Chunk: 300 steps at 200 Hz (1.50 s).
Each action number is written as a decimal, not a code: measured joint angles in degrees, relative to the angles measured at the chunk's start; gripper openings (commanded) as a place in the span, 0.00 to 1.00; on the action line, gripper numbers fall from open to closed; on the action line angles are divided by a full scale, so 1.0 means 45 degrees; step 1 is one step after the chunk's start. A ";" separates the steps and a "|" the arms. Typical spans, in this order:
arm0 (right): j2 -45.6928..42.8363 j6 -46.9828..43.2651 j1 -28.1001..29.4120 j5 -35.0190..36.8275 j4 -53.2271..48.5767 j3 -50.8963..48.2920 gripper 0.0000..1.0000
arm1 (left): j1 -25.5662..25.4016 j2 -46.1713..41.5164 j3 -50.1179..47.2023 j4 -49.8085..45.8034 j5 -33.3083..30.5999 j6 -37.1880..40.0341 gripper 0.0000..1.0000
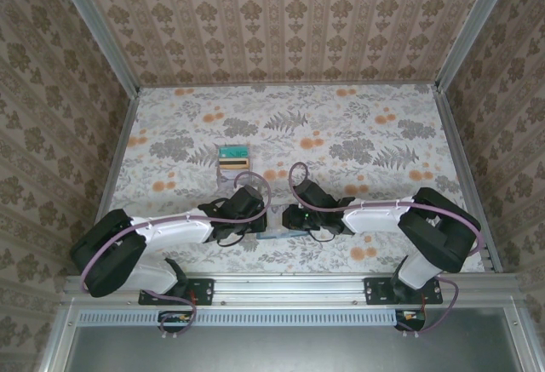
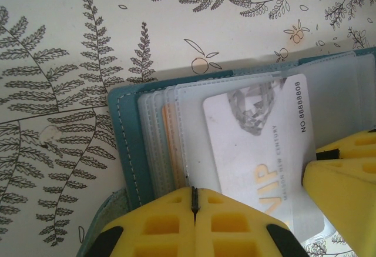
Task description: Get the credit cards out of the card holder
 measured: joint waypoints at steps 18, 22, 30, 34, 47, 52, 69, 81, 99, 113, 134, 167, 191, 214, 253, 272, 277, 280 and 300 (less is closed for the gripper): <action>0.0000 0.0087 -0.0024 -0.0068 0.0092 -0.0010 0.00 | 0.0000 0.0000 0.0000 -0.0005 -0.0005 0.0000 0.00; -0.0005 0.0087 -0.0029 -0.0068 0.0131 -0.0024 0.00 | 0.0000 0.0000 0.0000 -0.0005 -0.0005 -0.0005 0.00; -0.0019 0.0063 -0.0039 -0.0068 0.0209 -0.0068 0.00 | 0.0000 0.0000 0.0000 -0.0005 -0.0005 -0.0005 0.00; -0.0029 0.0068 -0.0049 -0.0068 0.0243 -0.0102 0.00 | 0.0000 0.0000 0.0000 -0.0005 -0.0005 -0.0010 0.00; -0.0155 0.0078 -0.0102 -0.0063 0.0335 -0.0282 0.00 | 0.0000 0.0000 0.0000 -0.0010 -0.0010 -0.0015 0.00; -0.0219 0.0083 -0.0131 -0.0058 0.0359 -0.0364 0.00 | 0.0000 0.0000 0.0000 -0.0010 -0.0010 -0.0024 0.00; -0.0549 0.0121 -0.0321 -0.0058 0.0384 -0.0729 0.00 | 0.0000 -0.0005 0.0000 -0.0010 -0.0010 -0.0049 0.00; -0.0738 0.0151 -0.0457 -0.0058 0.0432 -0.0952 0.00 | 0.0000 -0.0005 0.0000 -0.0010 -0.0015 -0.0049 0.00; -0.1073 0.0165 -0.0661 -0.0058 0.0486 -0.1292 0.00 | 0.0000 -0.0019 0.0000 -0.0029 -0.0015 -0.0049 0.00; -0.1404 0.0160 -0.0801 -0.0058 0.0466 -0.1535 0.00 | 0.0000 -0.0063 0.0000 -0.0078 -0.0019 -0.0049 0.00; -0.2161 0.0102 -0.1001 0.0015 0.0131 -0.1768 0.00 | 0.0000 -0.0194 -0.0010 -0.0301 -0.0063 -0.0049 0.00; -0.4158 -0.0321 -0.1185 0.0330 -0.0763 -0.1885 0.00 | 0.0000 -0.0505 -0.0015 -0.0831 -0.0107 -0.0049 0.00; -0.5479 -0.1001 -0.1195 0.0578 -0.1477 -0.1855 0.00 | 0.0000 -0.1107 -0.0005 -0.1287 -0.0180 -0.0044 0.09; -0.5916 -0.1904 -0.1214 0.0729 -0.2419 -0.1384 0.00 | 0.0000 -0.1953 0.0180 -0.1904 -0.0398 0.0019 0.39; -0.5911 -0.3764 -0.1214 0.0811 -0.3560 0.0121 0.00 | 0.0015 -0.3565 0.0952 -0.3143 -0.1073 0.0321 0.90; -0.5780 -0.4843 -0.1214 0.0792 -0.3662 0.0729 0.00 | 0.0019 -0.4401 0.1253 -0.3891 -0.1569 0.0379 1.00; -0.5707 -0.5158 -0.1214 0.0772 -0.3648 0.0855 0.00 | 0.0029 -0.4639 0.1307 -0.4109 -0.1739 0.0340 1.00; -0.5663 -0.5328 -0.1214 0.0753 -0.3648 0.0908 0.00 | 0.0034 -0.4789 0.1326 -0.4231 -0.1836 0.0335 1.00; -0.5115 -0.6742 -0.1200 0.0583 -0.3614 0.1365 0.00 | 0.0112 -0.5935 0.1384 -0.5105 -0.2458 0.0340 1.00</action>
